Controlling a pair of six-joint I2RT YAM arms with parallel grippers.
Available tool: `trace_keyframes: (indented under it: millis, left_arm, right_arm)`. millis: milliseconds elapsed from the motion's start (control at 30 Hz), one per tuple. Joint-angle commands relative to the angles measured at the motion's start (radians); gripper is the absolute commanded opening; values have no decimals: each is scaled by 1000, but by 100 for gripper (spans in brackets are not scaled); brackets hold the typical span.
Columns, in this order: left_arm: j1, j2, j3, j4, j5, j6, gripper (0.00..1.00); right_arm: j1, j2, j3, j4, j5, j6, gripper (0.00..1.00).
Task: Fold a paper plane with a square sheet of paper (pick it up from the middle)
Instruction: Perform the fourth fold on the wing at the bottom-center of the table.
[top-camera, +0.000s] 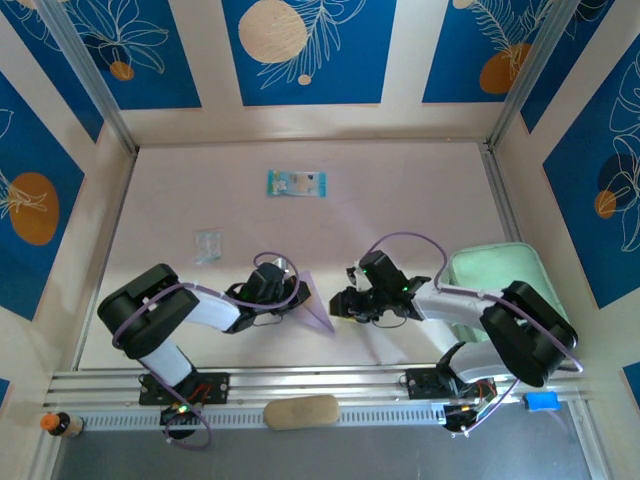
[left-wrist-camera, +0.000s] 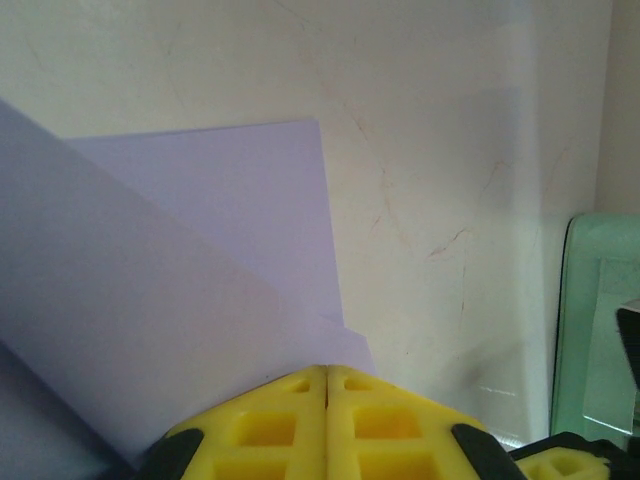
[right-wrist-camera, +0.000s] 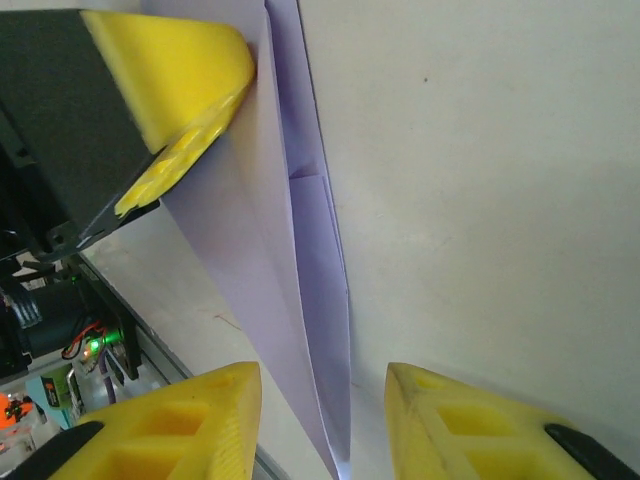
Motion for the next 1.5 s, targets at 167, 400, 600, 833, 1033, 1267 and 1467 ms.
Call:
trace_keyframes:
  millis: [167, 400, 600, 833, 1033, 1267, 1467]
  left_arm:
    - [-12, 0, 9, 18, -11, 13, 6]
    - [-11, -1, 8, 10, -12, 13, 6]
    - [-11, 2, 9, 10, -12, 10, 6]
    - [-11, 1, 6, 7, -18, 8, 6]
    - [-12, -6, 5, 1, -21, 8, 6]
    - [-12, -22, 3, -23, -30, 11, 6]
    - [-11, -27, 2, -36, -33, 13, 6]
  right_arm:
    - [4, 122, 35, 117, -112, 18, 32]
    - [2, 153, 16, 194, -165, 22, 15]
    - [2, 185, 3, 214, -194, 0, 7]
    - [13, 220, -15, 233, -197, -15, 4]
    - [35, 245, -1, 205, -182, -36, 1]
    - [44, 244, 11, 162, -162, -49, 2]
    - [42, 205, 14, 130, -140, -53, 2]
